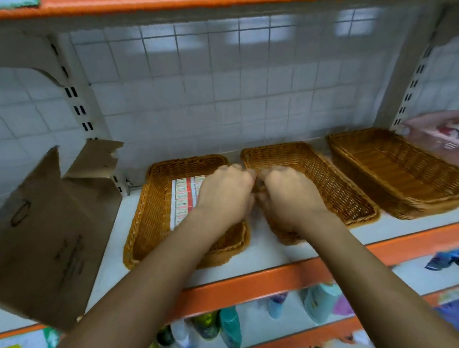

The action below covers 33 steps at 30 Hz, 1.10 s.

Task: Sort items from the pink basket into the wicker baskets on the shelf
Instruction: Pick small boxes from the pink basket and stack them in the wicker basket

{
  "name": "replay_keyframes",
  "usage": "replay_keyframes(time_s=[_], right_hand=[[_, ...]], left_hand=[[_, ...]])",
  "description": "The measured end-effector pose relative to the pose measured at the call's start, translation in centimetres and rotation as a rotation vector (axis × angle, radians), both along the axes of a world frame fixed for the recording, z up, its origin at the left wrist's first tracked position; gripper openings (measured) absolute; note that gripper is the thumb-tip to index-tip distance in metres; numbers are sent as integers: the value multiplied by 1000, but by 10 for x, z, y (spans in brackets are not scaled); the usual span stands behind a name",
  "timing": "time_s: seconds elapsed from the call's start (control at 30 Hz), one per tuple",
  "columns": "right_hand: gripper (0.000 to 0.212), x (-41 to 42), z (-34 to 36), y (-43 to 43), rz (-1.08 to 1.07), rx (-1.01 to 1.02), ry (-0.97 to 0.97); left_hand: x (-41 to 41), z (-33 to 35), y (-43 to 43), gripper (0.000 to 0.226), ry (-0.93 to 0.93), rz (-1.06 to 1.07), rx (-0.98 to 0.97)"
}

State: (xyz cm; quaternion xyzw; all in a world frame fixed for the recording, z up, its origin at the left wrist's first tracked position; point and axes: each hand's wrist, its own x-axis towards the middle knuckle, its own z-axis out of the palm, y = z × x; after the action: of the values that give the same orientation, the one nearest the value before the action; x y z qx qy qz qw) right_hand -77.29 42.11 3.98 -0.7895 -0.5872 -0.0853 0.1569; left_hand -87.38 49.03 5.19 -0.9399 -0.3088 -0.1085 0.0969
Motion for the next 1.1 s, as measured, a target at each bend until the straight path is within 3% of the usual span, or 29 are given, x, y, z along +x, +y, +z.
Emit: replay_keyframes(time_s=[0.47, 0.7, 1.1], right_hand=[[16, 191, 3, -194, -385, -6, -26], [28, 253, 0, -277, -556, 38, -24], [28, 342, 1, -313, -663, 55, -17]], left_hand=[[219, -3, -165, 25, -41, -378, 17], [301, -5, -235, 29, -95, -549, 19], [403, -5, -263, 28, -85, -658, 15]])
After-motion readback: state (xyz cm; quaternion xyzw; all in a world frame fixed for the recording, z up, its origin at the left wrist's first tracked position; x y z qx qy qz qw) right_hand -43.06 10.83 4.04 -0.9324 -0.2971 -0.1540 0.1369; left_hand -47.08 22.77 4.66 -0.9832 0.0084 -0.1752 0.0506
